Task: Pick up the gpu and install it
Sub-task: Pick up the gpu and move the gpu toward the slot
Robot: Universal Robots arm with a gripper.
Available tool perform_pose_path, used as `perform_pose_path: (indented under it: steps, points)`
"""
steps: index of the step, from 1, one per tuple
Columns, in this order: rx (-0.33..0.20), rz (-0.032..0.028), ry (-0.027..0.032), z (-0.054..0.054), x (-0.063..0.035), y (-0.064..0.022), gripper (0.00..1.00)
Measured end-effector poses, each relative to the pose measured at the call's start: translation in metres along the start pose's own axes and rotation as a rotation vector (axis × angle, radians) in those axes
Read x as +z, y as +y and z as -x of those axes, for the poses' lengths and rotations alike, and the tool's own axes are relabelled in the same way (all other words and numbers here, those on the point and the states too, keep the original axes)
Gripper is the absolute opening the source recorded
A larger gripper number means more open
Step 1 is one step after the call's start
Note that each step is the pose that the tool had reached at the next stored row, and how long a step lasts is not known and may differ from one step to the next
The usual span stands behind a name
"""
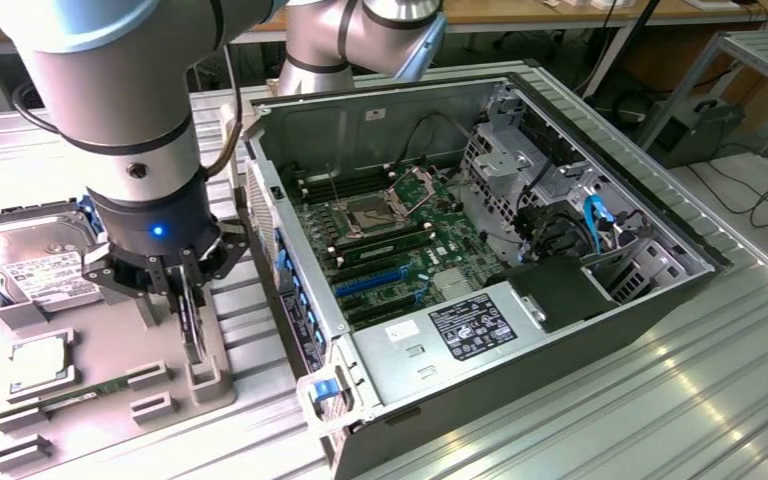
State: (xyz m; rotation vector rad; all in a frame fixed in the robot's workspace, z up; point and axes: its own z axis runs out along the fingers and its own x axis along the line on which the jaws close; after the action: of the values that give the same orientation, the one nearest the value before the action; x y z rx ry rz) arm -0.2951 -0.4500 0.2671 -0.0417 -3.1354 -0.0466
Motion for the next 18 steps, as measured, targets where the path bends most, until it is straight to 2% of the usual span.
perform_pose_path:
  steps: [4, 5, 6, 8, 10, 18]
  points:
    - [0.0, 0.0, 0.0003, 0.0, -0.0056, 0.0002, 0.27]
    - [0.0, -0.0001, 0.0005, 0.0, -0.0126, 0.0004, 0.27]
    - [0.0, 0.0009, 0.0009, 0.0, -0.0275, 0.0008, 0.27]
    - [0.0, 0.001, 0.0016, 0.0, -0.0445, 0.0013, 0.27]
    - [0.0, 0.0015, 0.0022, 0.0, -0.057, 0.0017, 0.27]
    - [0.0, 0.002, 0.0024, 0.0, -0.0715, 0.0021, 0.27]
